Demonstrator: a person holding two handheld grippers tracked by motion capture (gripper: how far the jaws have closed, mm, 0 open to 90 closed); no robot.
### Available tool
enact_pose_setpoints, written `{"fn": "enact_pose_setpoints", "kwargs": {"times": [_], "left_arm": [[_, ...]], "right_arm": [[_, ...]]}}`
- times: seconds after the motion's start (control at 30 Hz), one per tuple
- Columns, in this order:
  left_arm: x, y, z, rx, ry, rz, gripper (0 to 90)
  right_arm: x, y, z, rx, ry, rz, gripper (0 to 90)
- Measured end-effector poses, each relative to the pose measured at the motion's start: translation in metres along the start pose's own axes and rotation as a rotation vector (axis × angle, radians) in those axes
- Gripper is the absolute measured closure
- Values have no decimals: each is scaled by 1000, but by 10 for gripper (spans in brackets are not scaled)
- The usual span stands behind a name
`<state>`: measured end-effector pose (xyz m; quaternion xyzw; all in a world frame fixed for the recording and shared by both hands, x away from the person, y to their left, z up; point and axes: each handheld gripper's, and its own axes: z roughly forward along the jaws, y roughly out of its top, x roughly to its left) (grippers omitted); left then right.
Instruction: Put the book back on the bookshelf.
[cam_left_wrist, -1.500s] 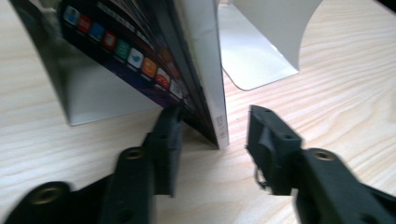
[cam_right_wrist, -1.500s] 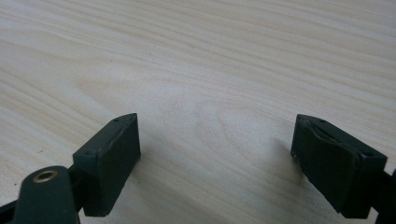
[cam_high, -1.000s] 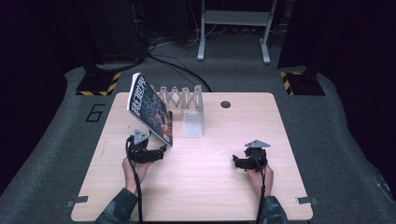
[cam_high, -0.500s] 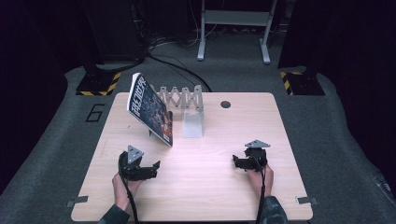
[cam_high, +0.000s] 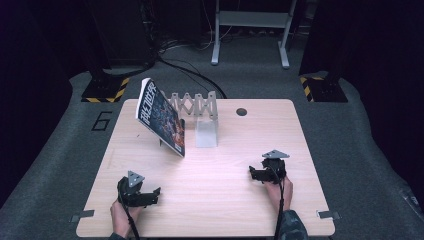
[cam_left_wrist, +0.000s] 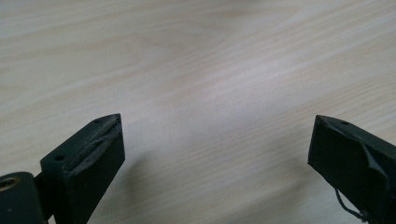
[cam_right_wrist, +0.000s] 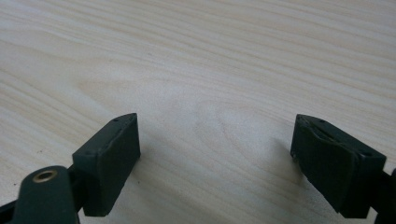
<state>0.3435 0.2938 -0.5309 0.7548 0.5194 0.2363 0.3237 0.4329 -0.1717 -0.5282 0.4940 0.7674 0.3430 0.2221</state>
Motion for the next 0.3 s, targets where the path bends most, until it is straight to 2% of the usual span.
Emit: {"fn": "enact_pose_setpoints", "kwargs": {"times": [0.03, 0.3], "left_arm": [[0, -1, 1, -8, 2, -13, 35], [2, 0, 2, -2, 3, -16, 24]], "right_arm": [[0, 0, 0, 0, 0, 0, 151], [0, 0, 0, 2, -2, 5, 144]]}}
